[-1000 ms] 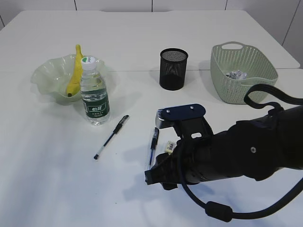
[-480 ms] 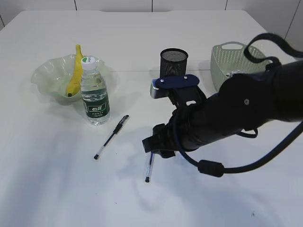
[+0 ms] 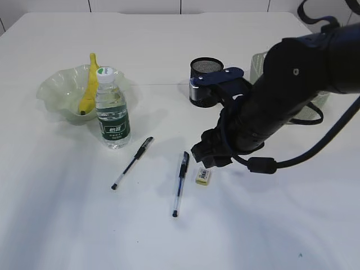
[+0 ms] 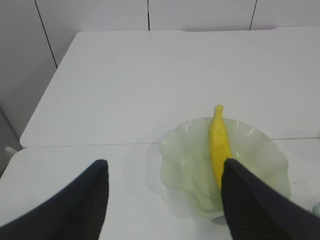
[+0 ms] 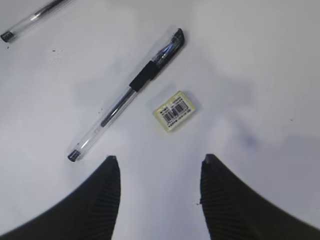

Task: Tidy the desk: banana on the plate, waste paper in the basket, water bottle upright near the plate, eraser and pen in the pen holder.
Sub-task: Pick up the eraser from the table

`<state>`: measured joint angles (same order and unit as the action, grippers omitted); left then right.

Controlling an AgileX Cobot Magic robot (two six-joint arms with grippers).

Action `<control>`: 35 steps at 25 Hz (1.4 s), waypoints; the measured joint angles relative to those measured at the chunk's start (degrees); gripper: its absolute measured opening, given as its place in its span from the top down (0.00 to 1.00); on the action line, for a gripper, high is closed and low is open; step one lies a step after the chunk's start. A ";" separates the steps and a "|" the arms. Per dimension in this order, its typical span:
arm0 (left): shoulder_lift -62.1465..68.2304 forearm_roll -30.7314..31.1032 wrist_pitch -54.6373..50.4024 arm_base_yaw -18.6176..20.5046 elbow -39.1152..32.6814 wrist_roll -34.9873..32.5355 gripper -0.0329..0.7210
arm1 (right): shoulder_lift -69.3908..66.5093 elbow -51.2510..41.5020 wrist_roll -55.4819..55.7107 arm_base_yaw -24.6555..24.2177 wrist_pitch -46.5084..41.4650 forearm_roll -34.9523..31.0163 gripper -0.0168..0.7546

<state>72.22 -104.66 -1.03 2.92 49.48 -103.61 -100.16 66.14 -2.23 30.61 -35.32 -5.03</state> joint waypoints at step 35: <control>0.00 0.00 -1.01 0.00 0.00 0.50 0.30 | -7.17 11.02 -24.30 0.00 -12.29 11.91 0.47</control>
<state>72.22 -104.66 -2.04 2.92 49.48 -103.11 -107.33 77.15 -26.53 30.61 -47.61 6.88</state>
